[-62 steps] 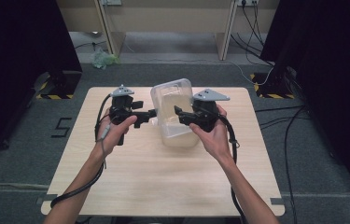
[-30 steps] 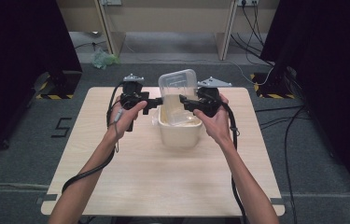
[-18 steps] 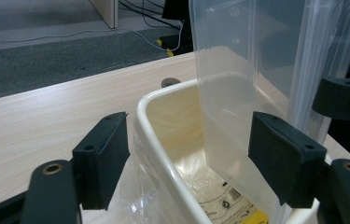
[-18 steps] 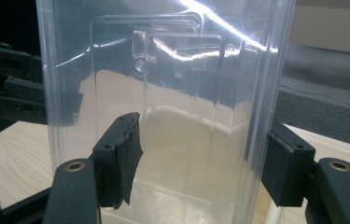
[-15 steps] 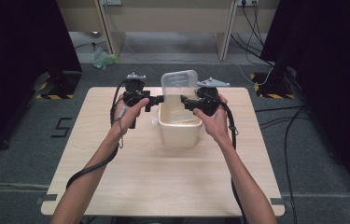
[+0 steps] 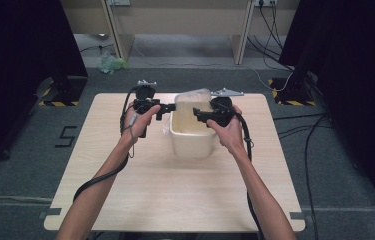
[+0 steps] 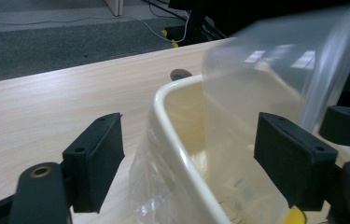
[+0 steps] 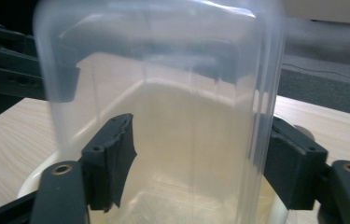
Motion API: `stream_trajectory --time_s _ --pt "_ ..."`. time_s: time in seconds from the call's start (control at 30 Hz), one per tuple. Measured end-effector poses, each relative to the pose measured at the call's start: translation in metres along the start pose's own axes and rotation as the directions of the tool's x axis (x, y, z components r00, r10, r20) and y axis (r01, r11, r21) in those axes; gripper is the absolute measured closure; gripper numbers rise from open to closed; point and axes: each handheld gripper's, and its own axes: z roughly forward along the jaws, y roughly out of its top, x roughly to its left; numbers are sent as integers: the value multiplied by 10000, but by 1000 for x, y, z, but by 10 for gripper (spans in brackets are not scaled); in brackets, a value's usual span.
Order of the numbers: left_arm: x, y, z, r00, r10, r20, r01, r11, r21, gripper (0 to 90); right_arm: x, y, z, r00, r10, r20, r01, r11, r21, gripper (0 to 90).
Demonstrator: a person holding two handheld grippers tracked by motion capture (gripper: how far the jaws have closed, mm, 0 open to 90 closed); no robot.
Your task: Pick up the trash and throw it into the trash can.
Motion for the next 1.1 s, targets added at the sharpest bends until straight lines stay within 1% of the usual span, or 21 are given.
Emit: stream_trajectory --time_s 0.07,0.13,0.2,0.27,0.4,0.53,0.6,0.77,0.93,0.97,1.0,1.1 --pt "2 -1 -1 10000 10 -52 -10 10000 10 216 -1 -1 -4 9999 71 -91 -72 9999 -78 257" --pt "3 -3 -4 10000 19 -51 -19 10000 3 212 -3 0 -11 9996 137 -248 -142 9997 -202 239" --pt "4 -3 -7 10000 27 -59 -26 10000 10 210 -5 1 -19 9997 127 -225 -133 9995 -283 239" --pt "3 -6 -9 9999 119 -3 -119 9999 41 208 -10 -1 -27 9998 113 -153 -117 9996 -264 242" --pt "3 -10 -12 9999 147 72 -147 9999 44 205 -13 -6 -33 9998 147 -131 -149 9997 -217 242" --pt "6 -19 -18 9995 191 235 -192 9998 62 196 -18 -14 -42 9997 135 -182 -140 9994 -304 239" --pt "8 -23 -21 9995 132 299 -134 9999 63 194 -20 -17 -46 9997 152 -169 -157 9994 -324 239" --pt "11 -34 -29 9989 178 430 -179 9998 29 192 -21 -21 -52 9997 158 -209 -166 9992 -358 239" --pt "10 -46 -40 9976 280 636 -276 9996 -67 188 -22 -28 -58 9996 89 -266 -98 9993 -349 239" --pt "9 -53 -44 9967 354 733 -349 9994 -79 184 -22 -32 -60 9995 77 -297 -87 9995 -305 239" --pt "9 -53 -44 9967 354 733 -349 9994 -79 182 -22 -32 -60 9995 77 -297 -87 9995 -305 239" --pt "6 -63 -50 9956 487 798 -481 9988 -90 181 -22 -39 -65 9995 21 -315 -29 9997 -233 239"
